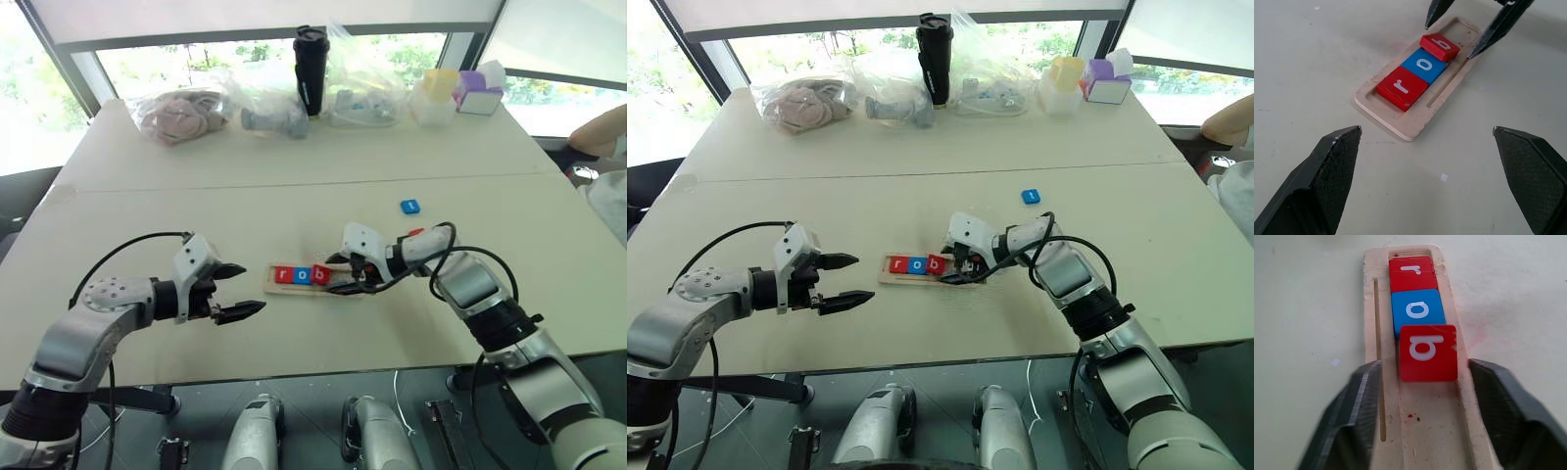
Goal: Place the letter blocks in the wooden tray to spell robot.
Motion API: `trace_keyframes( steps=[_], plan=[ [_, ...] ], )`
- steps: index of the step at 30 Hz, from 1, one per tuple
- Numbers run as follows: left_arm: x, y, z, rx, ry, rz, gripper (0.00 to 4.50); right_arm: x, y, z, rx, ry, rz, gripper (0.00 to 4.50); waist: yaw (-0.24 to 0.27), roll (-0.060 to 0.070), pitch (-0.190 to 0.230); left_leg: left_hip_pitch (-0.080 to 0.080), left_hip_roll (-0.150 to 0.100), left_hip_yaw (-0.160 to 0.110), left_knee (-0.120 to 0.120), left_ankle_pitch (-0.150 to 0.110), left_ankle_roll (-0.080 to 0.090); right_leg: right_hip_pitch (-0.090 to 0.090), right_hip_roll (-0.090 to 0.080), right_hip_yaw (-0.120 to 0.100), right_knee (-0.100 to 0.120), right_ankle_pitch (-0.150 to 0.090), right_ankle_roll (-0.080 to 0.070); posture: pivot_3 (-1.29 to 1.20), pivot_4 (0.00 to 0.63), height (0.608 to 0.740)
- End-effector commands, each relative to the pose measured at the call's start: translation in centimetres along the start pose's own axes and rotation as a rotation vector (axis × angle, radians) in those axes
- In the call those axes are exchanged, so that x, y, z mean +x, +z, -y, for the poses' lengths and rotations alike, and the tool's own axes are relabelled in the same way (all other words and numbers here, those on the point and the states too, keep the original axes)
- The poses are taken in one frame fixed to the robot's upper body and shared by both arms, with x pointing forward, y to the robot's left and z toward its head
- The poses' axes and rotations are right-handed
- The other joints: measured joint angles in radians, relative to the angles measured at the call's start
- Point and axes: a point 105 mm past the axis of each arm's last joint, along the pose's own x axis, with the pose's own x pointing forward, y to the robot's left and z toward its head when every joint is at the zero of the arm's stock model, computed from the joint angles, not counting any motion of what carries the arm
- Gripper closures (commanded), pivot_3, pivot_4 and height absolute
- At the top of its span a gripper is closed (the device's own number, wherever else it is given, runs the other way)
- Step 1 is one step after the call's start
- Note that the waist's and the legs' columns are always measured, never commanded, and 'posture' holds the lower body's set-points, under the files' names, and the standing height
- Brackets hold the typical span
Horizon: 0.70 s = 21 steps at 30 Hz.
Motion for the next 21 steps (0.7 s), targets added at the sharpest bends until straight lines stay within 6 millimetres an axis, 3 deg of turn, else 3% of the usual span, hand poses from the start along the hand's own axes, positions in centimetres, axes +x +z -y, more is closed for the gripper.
trace_keyframes(
  steps=[1, 7, 13, 15, 18, 21],
  plan=[
    [-0.2, 0.8, 0.2, 0.018, 0.002, 0.028, 0.00, -0.6, 1.6, 0.6, -0.038, -0.018, 0.036, 0.04, 0.000, 0.000, 0.000, 0.000, 0.000, 0.000, 0.000, 0.000, 0.000, 0.000, 0.000, 0.000, 0.000, 0.000, 0.000, 0.00, 0.150, 0.740],
    [-0.3, 0.7, 0.1, 0.015, 0.009, 0.029, 0.00, -2.8, 3.3, 1.4, -0.058, -0.065, 0.091, 0.04, 0.000, 0.000, 0.000, 0.000, 0.000, 0.000, 0.000, 0.000, 0.000, 0.000, 0.000, 0.000, 0.000, 0.000, 0.000, 0.00, 0.150, 0.740],
    [-0.4, 1.1, 0.1, 0.016, 0.014, 0.046, 0.00, -7.6, 5.0, 3.5, 0.015, -0.261, 0.220, 0.04, 0.002, 0.000, 0.000, 0.000, 0.000, 0.000, 0.000, 0.000, 0.000, 0.000, 0.000, 0.000, 0.000, 0.001, -0.001, 0.00, 0.150, 0.740],
    [-0.5, 1.6, 0.1, 0.014, 0.012, 0.070, 0.00, -9.5, 4.4, 4.3, 0.082, -0.363, 0.242, 0.04, 0.003, 0.000, 0.000, 0.000, 0.000, 0.000, 0.000, 0.000, 0.000, 0.000, 0.000, 0.000, 0.000, 0.001, -0.001, 0.00, 0.150, 0.740],
    [-0.7, 3.3, 0.4, -0.001, -0.015, 0.130, 0.00, -11.8, 1.7, 5.3, 0.240, -0.552, 0.219, 0.04, 0.003, 0.000, 0.000, 0.000, 0.000, 0.000, 0.000, 0.000, 0.000, 0.000, 0.000, 0.000, 0.000, 0.001, -0.001, 0.00, 0.150, 0.740],
    [-0.9, 3.6, 0.8, 0.032, -0.048, 0.084, 0.00, -12.9, -1.3, 5.9, 0.433, -0.705, 0.163, 0.04, 0.001, 0.000, 0.000, 0.000, 0.000, 0.000, 0.000, 0.000, 0.000, 0.000, 0.000, 0.000, 0.000, 0.001, -0.001, 0.00, 0.150, 0.740]
  ],
)
